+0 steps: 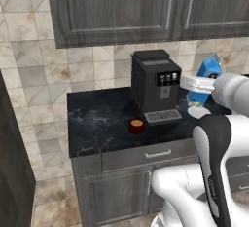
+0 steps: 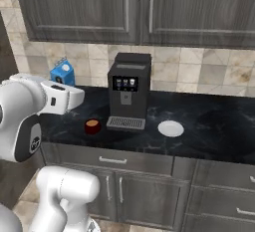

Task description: Take a sugar cube from the saucer and place it inside the coffee. Then, grab milk from the fridge and place it next to the coffee on the counter to sweeten the coffee.

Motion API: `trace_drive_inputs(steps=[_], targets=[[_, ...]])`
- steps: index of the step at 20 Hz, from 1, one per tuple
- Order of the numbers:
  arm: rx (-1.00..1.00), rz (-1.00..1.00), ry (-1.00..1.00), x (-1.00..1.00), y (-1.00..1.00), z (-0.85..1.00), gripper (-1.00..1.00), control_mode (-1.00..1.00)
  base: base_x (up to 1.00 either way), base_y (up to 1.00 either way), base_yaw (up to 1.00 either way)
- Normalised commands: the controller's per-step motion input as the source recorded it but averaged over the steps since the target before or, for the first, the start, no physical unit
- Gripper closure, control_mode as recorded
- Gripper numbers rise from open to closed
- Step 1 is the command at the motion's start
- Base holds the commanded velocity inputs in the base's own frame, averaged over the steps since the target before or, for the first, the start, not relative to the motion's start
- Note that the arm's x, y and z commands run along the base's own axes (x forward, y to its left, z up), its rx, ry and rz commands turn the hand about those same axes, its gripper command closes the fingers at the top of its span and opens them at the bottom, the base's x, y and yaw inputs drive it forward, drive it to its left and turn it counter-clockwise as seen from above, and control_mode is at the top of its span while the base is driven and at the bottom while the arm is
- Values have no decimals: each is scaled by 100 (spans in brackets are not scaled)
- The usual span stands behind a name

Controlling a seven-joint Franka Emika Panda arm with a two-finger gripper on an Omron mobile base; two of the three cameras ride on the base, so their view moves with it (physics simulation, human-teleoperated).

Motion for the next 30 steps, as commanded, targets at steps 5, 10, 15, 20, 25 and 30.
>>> trace_drive_inputs(steps=[5,10,15,20,25,30], targets=[[0,0,0,0,0,0,100,100,0,50,-25],[0,0,0,0,0,0,100,100,0,3,0],[0,0,2,-2,26,-5,100,-100,0,17,0],[-8,-11,7,-6,96,-38,100,-100,0,0,0],[-12,-33,18,16,100,-50,100,-100,0,0,0],[-6,-38,19,16,56,-50,100,-100,0,0,0]])
